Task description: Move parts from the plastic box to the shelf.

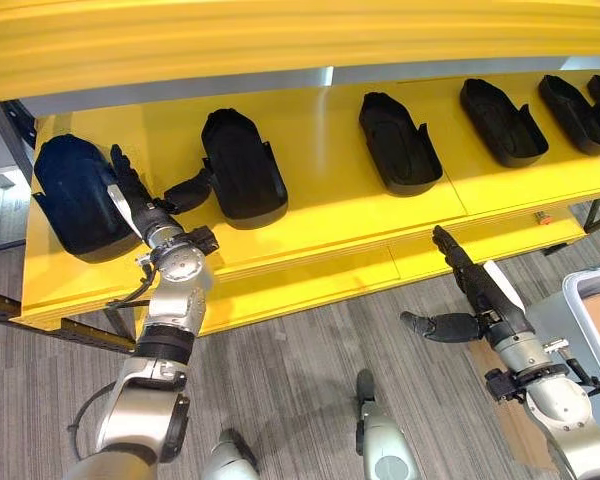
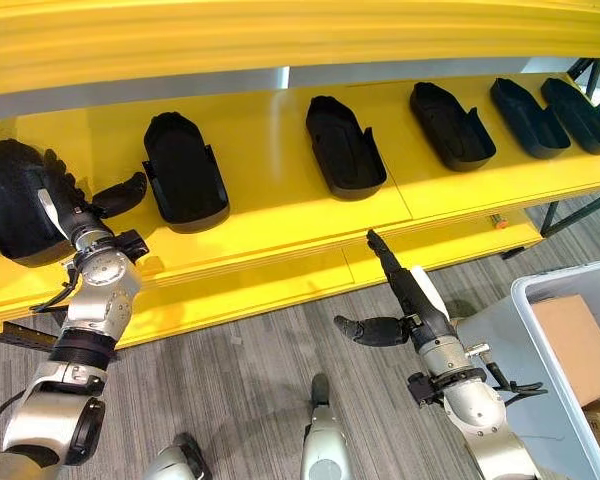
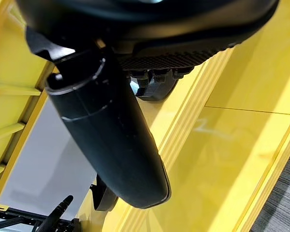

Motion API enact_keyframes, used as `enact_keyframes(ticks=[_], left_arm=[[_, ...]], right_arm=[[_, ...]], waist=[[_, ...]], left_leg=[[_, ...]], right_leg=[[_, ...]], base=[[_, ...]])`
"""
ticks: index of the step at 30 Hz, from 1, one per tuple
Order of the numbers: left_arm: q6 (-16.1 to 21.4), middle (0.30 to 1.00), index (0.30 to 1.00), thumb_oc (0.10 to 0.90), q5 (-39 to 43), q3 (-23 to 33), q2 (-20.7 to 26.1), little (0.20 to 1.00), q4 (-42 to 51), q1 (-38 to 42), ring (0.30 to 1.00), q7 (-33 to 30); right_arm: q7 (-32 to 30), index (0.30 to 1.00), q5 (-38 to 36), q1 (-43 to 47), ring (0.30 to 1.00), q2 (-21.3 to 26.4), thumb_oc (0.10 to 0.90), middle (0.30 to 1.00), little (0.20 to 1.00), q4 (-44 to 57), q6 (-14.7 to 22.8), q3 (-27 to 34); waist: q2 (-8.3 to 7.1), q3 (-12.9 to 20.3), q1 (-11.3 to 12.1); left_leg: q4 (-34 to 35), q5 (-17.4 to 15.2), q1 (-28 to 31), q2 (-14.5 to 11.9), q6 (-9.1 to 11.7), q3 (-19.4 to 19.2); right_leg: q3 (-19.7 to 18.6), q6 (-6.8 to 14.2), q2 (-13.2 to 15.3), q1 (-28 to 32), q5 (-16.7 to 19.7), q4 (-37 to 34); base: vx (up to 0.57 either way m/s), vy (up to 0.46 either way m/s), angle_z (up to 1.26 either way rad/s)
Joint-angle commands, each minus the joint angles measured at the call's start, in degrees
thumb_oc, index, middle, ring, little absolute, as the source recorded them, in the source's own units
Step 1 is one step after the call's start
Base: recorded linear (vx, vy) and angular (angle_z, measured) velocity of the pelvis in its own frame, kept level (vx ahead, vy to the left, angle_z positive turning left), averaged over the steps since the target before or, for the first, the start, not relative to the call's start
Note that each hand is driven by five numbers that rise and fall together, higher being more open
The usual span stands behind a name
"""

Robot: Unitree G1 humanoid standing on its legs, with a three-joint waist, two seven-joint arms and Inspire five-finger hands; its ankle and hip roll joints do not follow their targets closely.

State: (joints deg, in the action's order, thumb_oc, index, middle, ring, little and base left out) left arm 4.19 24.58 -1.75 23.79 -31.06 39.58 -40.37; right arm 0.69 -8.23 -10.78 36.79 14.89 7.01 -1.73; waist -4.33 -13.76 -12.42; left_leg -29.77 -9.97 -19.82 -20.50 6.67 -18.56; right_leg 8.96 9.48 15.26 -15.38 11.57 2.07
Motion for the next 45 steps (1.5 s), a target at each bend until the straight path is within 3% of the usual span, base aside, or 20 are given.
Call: enact_keyframes(ticks=[1,5,15,18,33,45], left_arm=[[7.2,1.0,1.0,0.9,-2.3,1.6,4.1,1.0,-0.8,8.2,1.0,-2.4],[7.3,1.0,1.0,0.9,-3.1,1.8,4.4,1.0,-0.4,8.6,1.0,-3.5],[3.5,1.0,1.0,0.9,-15.5,1.4,11.6,1.0,2.8,12.3,1.0,-8.5],[2.9,1.0,1.0,0.9,-15.2,0.3,12.9,1.0,-0.8,14.0,1.0,-7.2],[3.4,1.0,1.0,0.9,-9.9,-1.3,12.9,1.0,-7.9,17.4,1.0,-3.9],[4.0,1.0,1.0,0.9,-7.3,1.0,11.9,1.0,-9.8,14.7,1.0,-2.8]], right_arm=[[-3.2,1.0,-2.7,1.8,1.0,5.9,0.9,1.0,1.0,4.4,5.4,3.4],[-3.4,1.0,-2.8,1.9,1.0,6.2,0.9,1.0,1.0,4.6,5.6,3.6],[-2.7,1.0,-2.9,1.8,1.0,7.3,0.9,1.0,1.0,5.4,6.9,5.4],[-2.2,1.0,-3.1,1.0,1.0,8.0,0.9,1.0,1.0,6.0,6.9,6.6],[-1.9,1.0,-4.4,0.9,1.0,8.9,0.9,1.0,1.0,5.9,7.1,7.7],[-1.4,1.0,-4.4,0.7,1.0,9.5,0.9,1.0,1.0,6.6,7.2,7.4]], waist=[[-0.19,5.6,0.5],[-0.32,5.5,0.6],[-0.55,5.5,0.7],[-0.21,5.5,0.2],[-0.7,4.2,-0.9],[-1.57,3.4,-0.3]], left_leg=[[5.3,6.3,-0.1,-3.5,3.3,4.1],[5.4,6.3,-0.1,-3.5,3.3,4.1],[5.5,7.4,-1.0,-3.1,2.5,4.1],[4.6,6.2,-1.2,-3.6,3.4,4.6],[3.4,6.1,-4.7,-3.8,3.2,5.1],[2.6,6.2,-6.4,-4.2,3.2,5.6]], right_leg=[[-0.4,3.3,4.8,9.5,-5.7,0.9],[-0.4,3.4,4.8,9.4,-5.7,0.9],[0.3,3.2,4.9,9.4,-5.0,0.8],[-0.1,3.6,4.5,9.5,-5.8,0.8],[-1.1,3.7,4.1,6.2,-4.8,0.9],[-1.1,3.4,3.7,5.1,-5.0,1.2]], base=[[0.0,0.0,0.0],[0.0,0.0,0.0],[0.01,0.002,0.03],[0.06,0.002,0.02],[-0.01,0.002,0.0],[0.0,0.001,-0.01]])
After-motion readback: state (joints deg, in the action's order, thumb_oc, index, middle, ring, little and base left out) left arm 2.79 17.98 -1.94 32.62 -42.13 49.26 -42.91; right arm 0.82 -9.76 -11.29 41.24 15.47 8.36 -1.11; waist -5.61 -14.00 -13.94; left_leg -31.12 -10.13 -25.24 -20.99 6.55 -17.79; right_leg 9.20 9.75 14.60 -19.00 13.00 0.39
